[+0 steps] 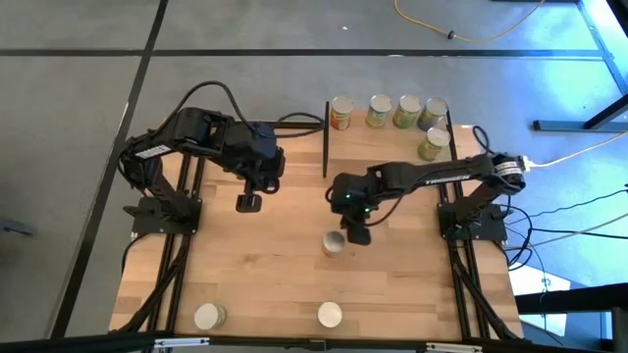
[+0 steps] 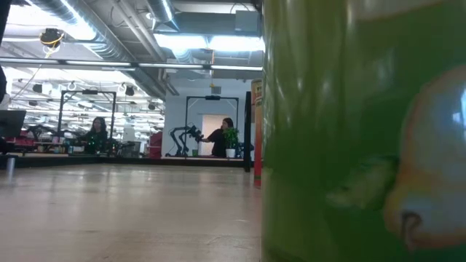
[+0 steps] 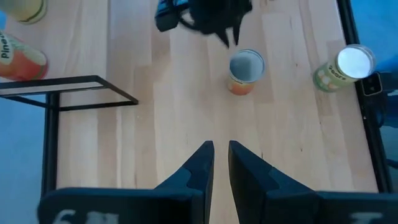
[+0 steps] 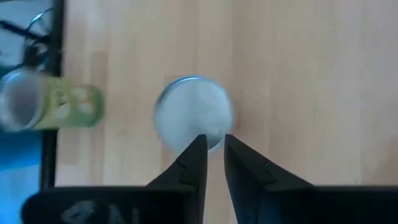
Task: Pick and place cans onto a shelf
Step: Put the canned pineapple on the shelf
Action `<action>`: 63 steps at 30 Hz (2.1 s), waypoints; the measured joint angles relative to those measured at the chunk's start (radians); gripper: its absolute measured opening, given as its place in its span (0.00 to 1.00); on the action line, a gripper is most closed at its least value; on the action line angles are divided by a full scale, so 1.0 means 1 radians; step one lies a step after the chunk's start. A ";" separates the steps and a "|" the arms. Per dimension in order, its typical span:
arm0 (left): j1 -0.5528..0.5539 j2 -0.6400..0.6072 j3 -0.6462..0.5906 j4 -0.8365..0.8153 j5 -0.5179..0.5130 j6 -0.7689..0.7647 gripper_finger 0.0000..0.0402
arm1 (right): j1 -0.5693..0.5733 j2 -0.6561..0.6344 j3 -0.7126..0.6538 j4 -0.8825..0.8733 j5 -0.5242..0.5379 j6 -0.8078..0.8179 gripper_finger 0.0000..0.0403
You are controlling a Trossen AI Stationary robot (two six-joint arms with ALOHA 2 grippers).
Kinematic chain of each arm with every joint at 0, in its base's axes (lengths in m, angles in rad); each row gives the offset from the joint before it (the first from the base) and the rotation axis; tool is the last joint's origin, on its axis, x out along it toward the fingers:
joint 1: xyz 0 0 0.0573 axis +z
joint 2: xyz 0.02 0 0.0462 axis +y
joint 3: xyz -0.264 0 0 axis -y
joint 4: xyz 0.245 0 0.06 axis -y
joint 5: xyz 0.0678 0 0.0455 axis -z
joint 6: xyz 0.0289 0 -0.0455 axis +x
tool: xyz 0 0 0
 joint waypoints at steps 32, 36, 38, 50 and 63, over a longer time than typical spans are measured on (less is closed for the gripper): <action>0.001 0.000 0.000 0.000 -0.001 -0.004 0.10 | 0.003 0.145 0.000 0.041 0.027 0.059 0.14; 0.001 0.000 0.000 0.000 -0.002 -0.004 0.10 | 0.003 0.152 0.000 0.042 0.027 0.056 0.14; 0.001 0.000 0.000 0.000 -0.002 -0.004 0.10 | 0.003 0.162 0.001 0.038 0.025 0.055 0.14; 0.001 0.000 0.000 0.000 -0.002 -0.003 0.10 | 0.003 0.207 0.005 0.072 0.015 0.014 0.14; 0.000 0.000 0.000 0.000 -0.002 -0.003 0.10 | 0.003 0.208 0.010 0.075 0.077 -0.063 0.01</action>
